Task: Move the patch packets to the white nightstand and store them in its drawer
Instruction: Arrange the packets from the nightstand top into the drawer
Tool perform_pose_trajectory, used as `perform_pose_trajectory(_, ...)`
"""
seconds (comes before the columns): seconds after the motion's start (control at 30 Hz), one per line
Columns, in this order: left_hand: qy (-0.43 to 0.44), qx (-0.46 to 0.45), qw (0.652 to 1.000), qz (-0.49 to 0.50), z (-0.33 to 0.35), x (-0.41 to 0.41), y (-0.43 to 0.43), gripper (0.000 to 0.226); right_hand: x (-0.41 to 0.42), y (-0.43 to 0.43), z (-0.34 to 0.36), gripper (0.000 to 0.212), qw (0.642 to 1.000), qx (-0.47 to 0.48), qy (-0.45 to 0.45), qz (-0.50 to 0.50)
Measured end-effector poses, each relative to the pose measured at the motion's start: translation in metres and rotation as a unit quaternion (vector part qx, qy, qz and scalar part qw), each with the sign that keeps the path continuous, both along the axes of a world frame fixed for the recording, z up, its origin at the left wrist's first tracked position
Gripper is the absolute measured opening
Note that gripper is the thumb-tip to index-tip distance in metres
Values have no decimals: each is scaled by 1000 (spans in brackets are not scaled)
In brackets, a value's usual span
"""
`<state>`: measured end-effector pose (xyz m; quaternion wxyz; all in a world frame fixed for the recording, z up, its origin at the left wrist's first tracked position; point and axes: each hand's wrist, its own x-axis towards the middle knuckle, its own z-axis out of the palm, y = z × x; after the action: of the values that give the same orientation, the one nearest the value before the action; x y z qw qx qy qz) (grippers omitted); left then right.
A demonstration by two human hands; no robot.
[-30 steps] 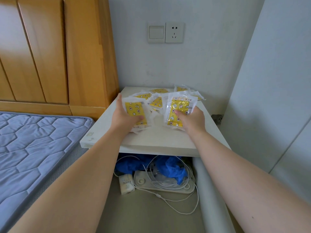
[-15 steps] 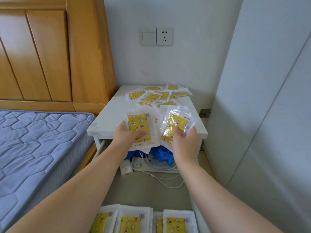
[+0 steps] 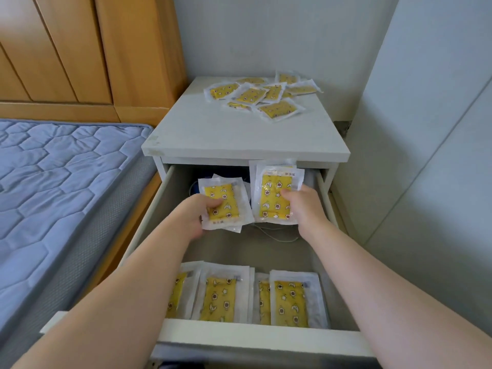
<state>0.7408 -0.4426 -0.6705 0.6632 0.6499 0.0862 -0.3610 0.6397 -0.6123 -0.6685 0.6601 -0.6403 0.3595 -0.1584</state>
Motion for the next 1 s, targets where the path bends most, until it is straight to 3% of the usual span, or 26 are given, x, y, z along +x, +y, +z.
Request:
perform_pose_trajectory(0.2,-23,90,996,-10,-1,24,10,32,2,-2,-16,19,982,165,90,-18)
perform_pose_trajectory(0.43,-58,86,994,34,-4,42,27,43,-2,18,-20,16,976,132,170,29)
perform_pose_trajectory(0.67,-72,95,992,26,-7,49,32,48,-11,87,-19,11,937,165,221,214)
perform_pose_trajectory(0.83,-68,99,993,8,-8,53,33,40,-6,128,-24,23,883,127,261,368)
perform_pose_trajectory(0.93,-68,105,992,-5,-10,54,33,39,-6,121,-15,24,831,-21,292,472)
perform_pose_trajectory(1.0,-70,107,991,-32,-11,54,33,39,-4,103,-7,25,845,-131,268,443)
